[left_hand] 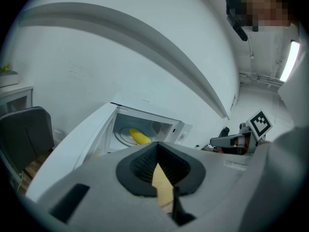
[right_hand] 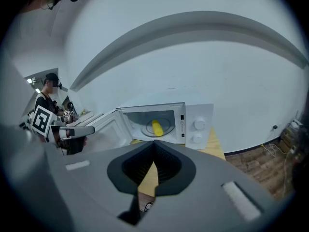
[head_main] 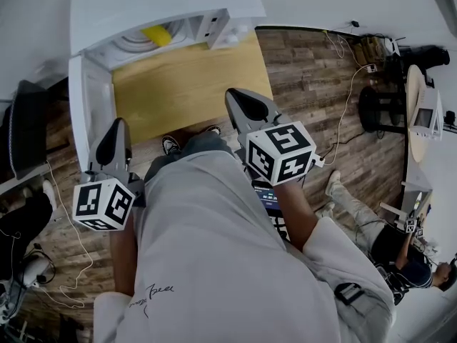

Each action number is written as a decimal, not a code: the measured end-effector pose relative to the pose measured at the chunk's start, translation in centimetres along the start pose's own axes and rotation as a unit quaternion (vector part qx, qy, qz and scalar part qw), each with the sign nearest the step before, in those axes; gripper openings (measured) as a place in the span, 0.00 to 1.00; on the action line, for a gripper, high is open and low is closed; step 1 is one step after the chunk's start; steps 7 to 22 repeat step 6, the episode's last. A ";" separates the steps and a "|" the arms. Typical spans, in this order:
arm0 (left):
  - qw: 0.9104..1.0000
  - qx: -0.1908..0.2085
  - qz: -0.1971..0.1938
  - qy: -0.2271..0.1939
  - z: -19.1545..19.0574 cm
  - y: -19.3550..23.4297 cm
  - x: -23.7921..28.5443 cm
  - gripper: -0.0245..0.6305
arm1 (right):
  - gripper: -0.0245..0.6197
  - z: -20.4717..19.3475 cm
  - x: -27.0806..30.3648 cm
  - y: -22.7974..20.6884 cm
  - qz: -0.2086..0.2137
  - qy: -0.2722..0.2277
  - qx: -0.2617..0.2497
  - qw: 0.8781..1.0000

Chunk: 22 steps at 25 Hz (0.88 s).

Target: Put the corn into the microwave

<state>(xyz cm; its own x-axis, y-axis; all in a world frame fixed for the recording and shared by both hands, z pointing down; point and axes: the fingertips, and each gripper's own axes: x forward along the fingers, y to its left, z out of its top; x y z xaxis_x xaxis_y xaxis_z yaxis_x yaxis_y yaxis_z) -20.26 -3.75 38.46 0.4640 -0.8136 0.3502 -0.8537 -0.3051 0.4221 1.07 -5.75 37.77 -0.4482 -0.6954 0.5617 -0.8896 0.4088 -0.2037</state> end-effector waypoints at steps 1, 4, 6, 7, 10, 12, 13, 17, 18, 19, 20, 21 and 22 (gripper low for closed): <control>1.000 0.002 0.006 -0.001 0.0 0.1 0.0 0.02 | 0.05 -0.2 0.0 0.1 0.002 0.003 -0.003 1.000; 1.000 0.009 0.022 0.003 -0.3 0.3 -0.1 0.02 | 0.05 -0.9 -0.3 0.7 0.012 0.019 -0.006 1.000; 0.999 0.011 0.030 0.008 -0.7 0.3 -0.2 0.02 | 0.05 -1.4 -0.5 1.0 0.018 0.027 -0.004 0.999; 0.999 0.011 0.030 0.008 -0.7 0.3 -0.2 0.02 | 0.05 -1.4 -0.5 1.0 0.018 0.027 -0.004 0.999; 0.999 0.011 0.030 0.008 -0.7 0.3 -0.2 0.02 | 0.05 -1.4 -0.5 1.0 0.018 0.027 -0.004 0.999; 0.999 0.011 0.030 0.008 -0.7 0.3 -0.2 0.02 | 0.05 -1.4 -0.5 1.0 0.018 0.027 -0.004 0.999; 0.999 0.011 0.030 0.008 -0.7 0.3 -0.2 0.02 | 0.05 -1.4 -0.5 1.0 0.018 0.027 -0.004 0.999; 0.999 0.011 0.030 0.008 -0.7 0.3 -0.2 0.02 | 0.05 -1.4 -0.5 1.0 0.018 0.027 -0.004 0.999; 0.999 0.011 0.030 0.008 -0.7 0.3 -0.2 0.02 | 0.05 -1.4 -0.5 1.0 0.018 0.027 -0.004 0.999; 0.999 0.011 0.030 0.008 -0.7 0.3 -0.2 0.02 | 0.05 -1.4 -0.5 1.0 0.018 0.027 -0.004 0.999; 0.999 0.011 0.030 0.008 -0.7 0.3 -0.2 0.02 | 0.05 -1.4 -0.5 1.0 0.018 0.027 -0.004 0.999; 0.999 0.011 0.030 0.008 -0.7 0.3 -0.2 0.02 | 0.05 -1.4 -0.5 1.0 0.018 0.027 -0.004 0.999; 0.999 0.011 0.030 0.008 -0.7 0.3 -0.2 0.02 | 0.05 -1.4 -0.5 1.0 0.018 0.027 -0.004 0.999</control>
